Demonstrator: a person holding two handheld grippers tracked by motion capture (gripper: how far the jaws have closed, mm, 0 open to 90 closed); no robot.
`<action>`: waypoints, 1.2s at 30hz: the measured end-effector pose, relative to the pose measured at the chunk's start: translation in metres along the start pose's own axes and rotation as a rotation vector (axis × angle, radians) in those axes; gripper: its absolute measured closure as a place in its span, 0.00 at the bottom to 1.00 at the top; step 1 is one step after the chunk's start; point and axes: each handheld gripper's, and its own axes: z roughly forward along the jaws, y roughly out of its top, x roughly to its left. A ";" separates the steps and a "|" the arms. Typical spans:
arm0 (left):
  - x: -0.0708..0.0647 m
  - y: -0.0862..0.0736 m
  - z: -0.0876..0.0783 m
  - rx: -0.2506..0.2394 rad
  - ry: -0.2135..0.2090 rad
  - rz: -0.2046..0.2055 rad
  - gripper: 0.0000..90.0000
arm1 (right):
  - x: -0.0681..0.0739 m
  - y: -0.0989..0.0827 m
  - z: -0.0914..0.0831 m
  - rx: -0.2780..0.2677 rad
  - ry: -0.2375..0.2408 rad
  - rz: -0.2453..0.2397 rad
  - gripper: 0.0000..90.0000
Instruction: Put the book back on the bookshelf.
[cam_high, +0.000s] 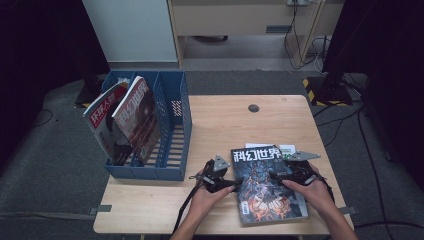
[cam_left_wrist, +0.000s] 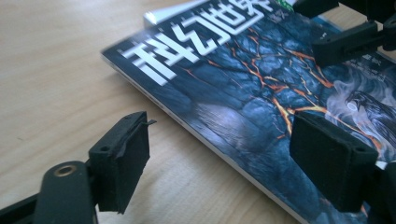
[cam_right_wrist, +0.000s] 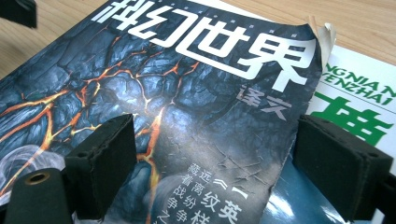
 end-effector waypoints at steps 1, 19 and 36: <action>0.000 0.000 0.001 0.006 -0.009 -0.006 0.21 | 0.000 0.000 0.000 -0.001 0.002 0.000 0.15; 0.005 -0.002 0.019 0.070 -0.114 -0.101 0.16 | 0.001 0.000 0.001 -0.003 0.007 -0.005 0.15; 0.014 0.005 0.019 0.091 -0.130 -0.154 0.25 | 0.001 0.000 0.001 -0.004 0.003 0.003 0.15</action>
